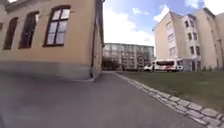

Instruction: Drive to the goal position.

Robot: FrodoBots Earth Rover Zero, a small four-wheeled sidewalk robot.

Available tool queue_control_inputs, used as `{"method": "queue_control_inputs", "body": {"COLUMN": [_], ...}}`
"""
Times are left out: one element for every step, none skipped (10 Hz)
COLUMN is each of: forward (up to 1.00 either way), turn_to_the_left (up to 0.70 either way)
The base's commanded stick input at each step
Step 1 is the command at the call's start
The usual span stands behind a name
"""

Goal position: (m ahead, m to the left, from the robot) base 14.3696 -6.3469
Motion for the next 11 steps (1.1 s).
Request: {"method": "queue_control_inputs", "body": {"forward": [0.85, 0.85, 0.85, 0.85, 0.85, 0.85, 0.85, 0.85, 0.85, 0.85, 0.85], "turn_to_the_left": [0.01, 0.01, 0.01, 0.01, 0.01, 0.01, 0.01, 0.01, 0.01, 0.01, 0.01]}}
